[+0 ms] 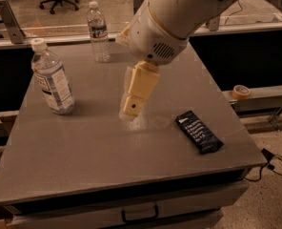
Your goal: Knock blue plastic bottle over
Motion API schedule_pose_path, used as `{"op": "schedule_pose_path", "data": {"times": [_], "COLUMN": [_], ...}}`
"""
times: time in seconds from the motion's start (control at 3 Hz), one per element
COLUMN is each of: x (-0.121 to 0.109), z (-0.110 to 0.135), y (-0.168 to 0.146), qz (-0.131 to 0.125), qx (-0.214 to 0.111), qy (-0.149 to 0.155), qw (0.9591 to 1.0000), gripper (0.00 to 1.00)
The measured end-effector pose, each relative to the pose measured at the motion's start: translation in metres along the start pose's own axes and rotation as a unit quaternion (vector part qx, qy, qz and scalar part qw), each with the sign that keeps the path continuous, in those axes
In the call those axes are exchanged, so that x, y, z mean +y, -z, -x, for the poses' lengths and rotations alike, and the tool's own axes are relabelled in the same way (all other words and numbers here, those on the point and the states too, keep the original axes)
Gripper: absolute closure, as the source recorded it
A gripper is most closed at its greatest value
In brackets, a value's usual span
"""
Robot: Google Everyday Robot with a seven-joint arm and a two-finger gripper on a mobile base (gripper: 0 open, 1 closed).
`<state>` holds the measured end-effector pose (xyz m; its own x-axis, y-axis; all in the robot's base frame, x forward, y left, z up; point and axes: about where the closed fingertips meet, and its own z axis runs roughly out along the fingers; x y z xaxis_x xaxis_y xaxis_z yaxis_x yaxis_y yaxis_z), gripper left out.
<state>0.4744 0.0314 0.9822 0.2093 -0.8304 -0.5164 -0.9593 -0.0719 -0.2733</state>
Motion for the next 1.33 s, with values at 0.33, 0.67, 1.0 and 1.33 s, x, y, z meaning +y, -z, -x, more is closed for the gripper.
{"op": "schedule_pose_path", "data": {"times": [0.33, 0.67, 1.0, 1.33], "x": [0.000, -0.011, -0.037, -0.064], "z": [0.000, 0.009, 0.033, 0.062], "y": [0.000, -0.017, -0.055, -0.095], "qz": [0.000, -0.012, -0.021, -0.018], "qx": [0.000, -0.034, -0.111, -0.190], "qy": [0.000, -0.008, -0.013, -0.021], "qw": [1.0000, 0.9993, 0.9935, 0.9815], "gripper": [0.00, 0.00, 0.00, 0.00]}}
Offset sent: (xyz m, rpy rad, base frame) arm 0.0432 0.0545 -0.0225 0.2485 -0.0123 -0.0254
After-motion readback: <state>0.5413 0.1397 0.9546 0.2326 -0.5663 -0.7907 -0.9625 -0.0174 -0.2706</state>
